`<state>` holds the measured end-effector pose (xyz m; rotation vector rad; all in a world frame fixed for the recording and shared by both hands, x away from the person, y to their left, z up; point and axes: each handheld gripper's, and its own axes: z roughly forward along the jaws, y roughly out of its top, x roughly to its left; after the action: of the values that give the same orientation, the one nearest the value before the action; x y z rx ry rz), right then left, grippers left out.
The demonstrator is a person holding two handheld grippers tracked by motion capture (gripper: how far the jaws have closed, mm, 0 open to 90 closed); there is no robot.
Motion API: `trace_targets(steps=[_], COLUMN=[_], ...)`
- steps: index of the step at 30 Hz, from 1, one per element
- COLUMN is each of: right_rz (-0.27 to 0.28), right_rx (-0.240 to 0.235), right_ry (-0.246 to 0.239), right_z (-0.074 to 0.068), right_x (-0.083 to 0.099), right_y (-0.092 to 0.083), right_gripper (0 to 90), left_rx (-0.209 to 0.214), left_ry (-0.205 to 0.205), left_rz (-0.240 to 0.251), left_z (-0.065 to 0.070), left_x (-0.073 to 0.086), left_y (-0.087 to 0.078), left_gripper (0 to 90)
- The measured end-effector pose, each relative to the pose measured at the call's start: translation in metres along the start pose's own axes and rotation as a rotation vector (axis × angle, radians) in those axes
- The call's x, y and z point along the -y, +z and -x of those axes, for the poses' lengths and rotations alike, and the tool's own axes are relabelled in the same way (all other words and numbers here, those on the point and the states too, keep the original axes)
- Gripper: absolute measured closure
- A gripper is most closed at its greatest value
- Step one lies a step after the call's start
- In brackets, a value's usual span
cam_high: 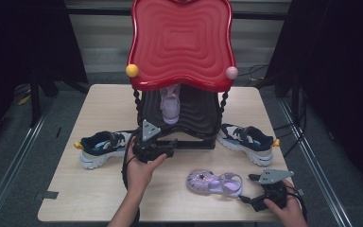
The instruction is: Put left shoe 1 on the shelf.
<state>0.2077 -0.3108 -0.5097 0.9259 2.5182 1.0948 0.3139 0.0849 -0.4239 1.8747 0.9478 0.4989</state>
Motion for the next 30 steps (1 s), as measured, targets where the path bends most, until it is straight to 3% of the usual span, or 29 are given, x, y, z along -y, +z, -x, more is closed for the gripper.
trace_targets(steps=[9,17,30], right_rz=[0.0,0.0,0.0], right_rx=[0.0,0.0,0.0], right_ry=[0.0,0.0,0.0], right_z=[0.0,0.0,0.0], right_x=[0.0,0.0,0.0], right_y=[0.0,0.0,0.0], right_gripper=[11.7,11.8,11.7], left_rx=[0.049,0.095,0.139], left_ry=[0.039,0.091,0.1], left_rz=[-0.009,-0.052,-0.121], left_z=[-0.002,-0.001,-0.005], left_x=[0.006,0.014,0.04], left_y=[-0.011,-0.017,-0.016], left_gripper=[17.1,17.1,17.1])
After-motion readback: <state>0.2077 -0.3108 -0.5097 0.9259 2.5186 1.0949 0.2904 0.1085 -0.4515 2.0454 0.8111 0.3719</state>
